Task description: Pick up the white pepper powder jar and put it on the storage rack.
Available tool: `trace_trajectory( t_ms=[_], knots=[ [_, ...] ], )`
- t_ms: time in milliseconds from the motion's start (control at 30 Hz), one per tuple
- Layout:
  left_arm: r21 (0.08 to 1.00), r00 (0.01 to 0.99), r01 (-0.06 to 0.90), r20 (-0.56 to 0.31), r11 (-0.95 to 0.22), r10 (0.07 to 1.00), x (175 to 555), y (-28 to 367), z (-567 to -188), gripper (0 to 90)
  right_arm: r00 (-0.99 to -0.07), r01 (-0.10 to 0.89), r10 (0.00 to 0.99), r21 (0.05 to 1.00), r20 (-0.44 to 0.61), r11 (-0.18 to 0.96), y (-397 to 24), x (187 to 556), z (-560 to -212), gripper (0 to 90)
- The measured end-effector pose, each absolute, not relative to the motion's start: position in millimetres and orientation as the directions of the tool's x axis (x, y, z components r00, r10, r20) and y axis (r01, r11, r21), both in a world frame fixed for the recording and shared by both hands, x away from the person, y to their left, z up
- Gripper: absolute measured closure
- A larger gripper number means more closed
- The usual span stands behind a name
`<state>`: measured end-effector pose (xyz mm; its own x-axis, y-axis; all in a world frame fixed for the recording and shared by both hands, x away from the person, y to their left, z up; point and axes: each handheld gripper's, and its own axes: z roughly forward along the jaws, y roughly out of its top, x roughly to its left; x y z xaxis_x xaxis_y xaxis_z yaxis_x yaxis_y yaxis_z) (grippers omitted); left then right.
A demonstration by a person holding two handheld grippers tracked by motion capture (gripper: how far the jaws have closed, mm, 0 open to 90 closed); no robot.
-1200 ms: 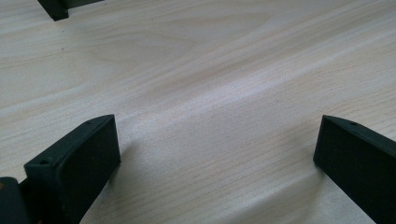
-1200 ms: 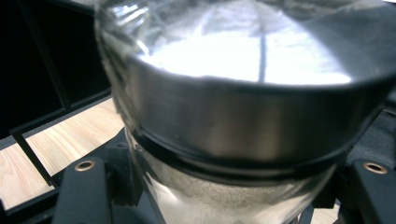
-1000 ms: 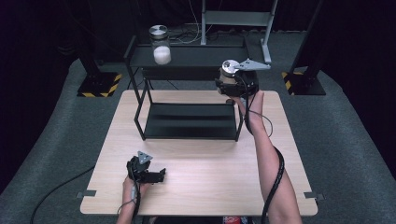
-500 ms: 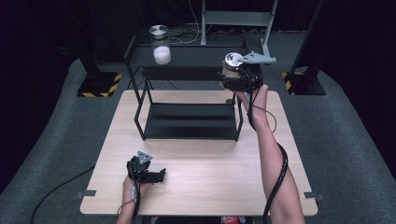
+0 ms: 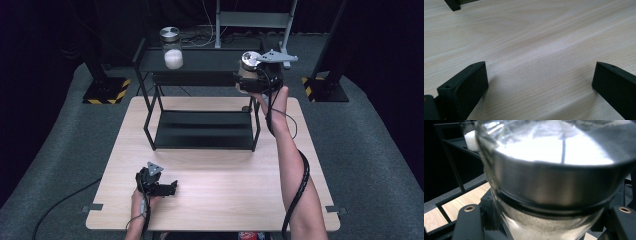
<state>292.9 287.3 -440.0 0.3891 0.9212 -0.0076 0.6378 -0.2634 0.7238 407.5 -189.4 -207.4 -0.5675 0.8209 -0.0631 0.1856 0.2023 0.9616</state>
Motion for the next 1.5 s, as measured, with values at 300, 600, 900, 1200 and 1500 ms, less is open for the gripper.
trace_trajectory(
  t_ms=[300, 600, 900, 1200, 1500],
  knots=[
    [0.723, 0.389, 0.638, -0.007, -0.264, 0.921, 293, 287, -440, 0.0, -0.57, 0.168, 0.819, 0.966, -0.067, 0.197, -188, 407, -194, 30.3],
    [0.723, 0.389, 0.638, -0.007, -0.264, 0.921, 293, 287, -440, 0.0, -0.564, 0.158, 0.821, 0.965, -0.085, 0.209, -183, 410, -180, 30.3],
    [0.723, 0.39, 0.638, -0.007, -0.265, 0.921, 293, 287, -440, 0.0, -0.546, 0.171, 0.833, 0.962, -0.087, 0.213, -178, 425, -165, 30.3],
    [0.724, 0.389, 0.638, -0.008, -0.263, 0.921, 293, 287, -440, 0.0, -0.526, 0.206, 0.846, 0.954, -0.08, 0.219, -171, 447, -155, 30.3],
    [0.724, 0.389, 0.638, -0.008, -0.264, 0.921, 293, 287, -440, 0.0, -0.505, 0.25, 0.861, 0.943, -0.066, 0.219, -164, 469, -150, 30.3]
  ],
)
